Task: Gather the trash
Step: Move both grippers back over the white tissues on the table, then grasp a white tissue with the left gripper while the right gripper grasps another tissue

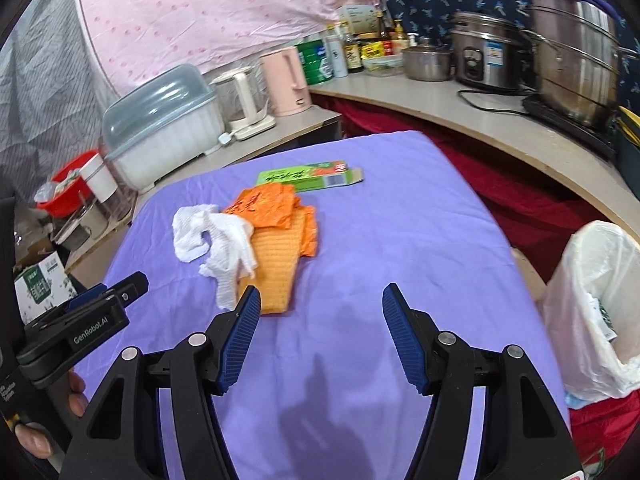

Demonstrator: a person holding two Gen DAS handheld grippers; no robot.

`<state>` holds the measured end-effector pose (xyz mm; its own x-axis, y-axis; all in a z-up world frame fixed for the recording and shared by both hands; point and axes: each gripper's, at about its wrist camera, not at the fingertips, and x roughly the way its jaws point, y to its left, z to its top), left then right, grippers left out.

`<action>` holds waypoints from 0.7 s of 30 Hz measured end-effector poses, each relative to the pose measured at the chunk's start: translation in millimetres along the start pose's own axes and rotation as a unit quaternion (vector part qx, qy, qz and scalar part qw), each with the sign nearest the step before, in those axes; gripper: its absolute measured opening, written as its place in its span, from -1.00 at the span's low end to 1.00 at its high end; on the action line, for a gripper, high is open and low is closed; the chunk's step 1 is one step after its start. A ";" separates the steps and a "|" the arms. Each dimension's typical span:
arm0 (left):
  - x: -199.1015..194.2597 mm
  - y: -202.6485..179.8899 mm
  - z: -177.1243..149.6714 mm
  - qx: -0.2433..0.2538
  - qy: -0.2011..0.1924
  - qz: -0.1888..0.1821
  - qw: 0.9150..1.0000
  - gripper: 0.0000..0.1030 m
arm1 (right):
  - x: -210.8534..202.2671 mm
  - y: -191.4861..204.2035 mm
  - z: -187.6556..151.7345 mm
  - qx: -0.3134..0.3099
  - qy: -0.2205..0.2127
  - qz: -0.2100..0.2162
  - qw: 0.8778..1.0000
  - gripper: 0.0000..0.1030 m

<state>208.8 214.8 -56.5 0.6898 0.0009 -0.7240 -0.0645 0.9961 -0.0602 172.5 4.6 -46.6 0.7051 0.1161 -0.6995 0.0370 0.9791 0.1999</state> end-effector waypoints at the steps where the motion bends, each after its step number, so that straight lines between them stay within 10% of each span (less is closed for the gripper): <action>1: 2.7 4.9 1.5 -0.002 0.001 0.004 1.000 0.28 | 6.5 7.0 -0.1 -0.004 0.003 0.003 1.000 0.19; 21: 86.4 58.3 41.5 -0.027 0.029 0.020 0.999 0.36 | 118.6 80.2 13.8 -0.027 0.054 0.039 0.997 0.19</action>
<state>294.6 276.6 -94.0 0.6432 0.0336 -0.7650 -0.1306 0.9892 -0.0664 268.9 94.6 -104.1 0.6242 0.2059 -0.7536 -0.0550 0.9738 0.2206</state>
